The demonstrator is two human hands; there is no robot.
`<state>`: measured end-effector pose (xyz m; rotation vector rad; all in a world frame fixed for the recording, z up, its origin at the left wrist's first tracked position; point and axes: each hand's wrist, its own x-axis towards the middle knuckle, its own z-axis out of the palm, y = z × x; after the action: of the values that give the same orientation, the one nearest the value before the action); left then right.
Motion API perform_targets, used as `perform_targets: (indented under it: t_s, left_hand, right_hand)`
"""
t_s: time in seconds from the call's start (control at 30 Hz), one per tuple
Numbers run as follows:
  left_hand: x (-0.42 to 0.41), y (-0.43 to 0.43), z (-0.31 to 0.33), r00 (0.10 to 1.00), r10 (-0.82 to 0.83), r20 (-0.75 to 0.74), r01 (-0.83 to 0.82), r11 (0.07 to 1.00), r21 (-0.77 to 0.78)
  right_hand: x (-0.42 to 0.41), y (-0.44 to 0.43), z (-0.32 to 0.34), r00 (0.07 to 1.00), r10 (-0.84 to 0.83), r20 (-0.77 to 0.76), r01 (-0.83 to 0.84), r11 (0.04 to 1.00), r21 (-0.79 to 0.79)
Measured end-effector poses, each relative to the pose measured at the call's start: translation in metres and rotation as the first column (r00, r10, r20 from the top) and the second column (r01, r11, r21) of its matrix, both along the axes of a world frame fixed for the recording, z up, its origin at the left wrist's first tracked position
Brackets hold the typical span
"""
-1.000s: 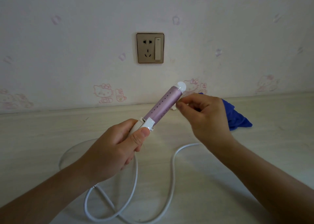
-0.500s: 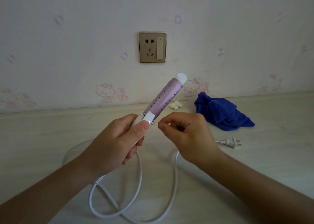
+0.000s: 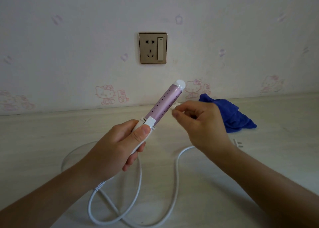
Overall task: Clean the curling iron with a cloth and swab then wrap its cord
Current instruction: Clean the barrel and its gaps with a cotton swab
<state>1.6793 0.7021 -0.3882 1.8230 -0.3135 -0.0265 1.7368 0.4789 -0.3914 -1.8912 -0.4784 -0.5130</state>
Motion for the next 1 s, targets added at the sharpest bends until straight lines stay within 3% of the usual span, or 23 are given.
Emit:
perform_targets:
  t_s: [0.3,0.43,0.6,0.77,1.0]
  left_hand:
    - [0.005,0.004,0.003,1.000,-0.004,-0.005,0.004,1.000,0.013]
    - [0.006,0.004,0.006,1.000,-0.006,0.007,0.006,1.000,0.011]
    - [0.003,0.000,0.006,0.999,-0.032,-0.010,0.032,0.999,-0.003]
    - [-0.001,0.000,0.002,0.999,-0.035,-0.030,0.035,0.999,-0.007]
    - [0.004,0.002,0.007,0.998,-0.006,-0.058,0.000,0.996,-0.090]
  right_hand:
    - [-0.018,0.019,-0.017,0.986,0.156,0.058,-0.137,0.959,-0.249]
    - [-0.015,0.015,-0.011,0.990,0.129,0.064,-0.118,0.982,-0.146]
    - [0.002,-0.005,0.008,0.999,-0.033,0.023,0.032,0.998,0.058]
    - [0.008,-0.013,0.013,0.995,-0.097,0.038,0.095,0.995,0.042]
    - [-0.011,0.011,-0.006,0.994,0.080,0.077,-0.069,0.989,-0.129]
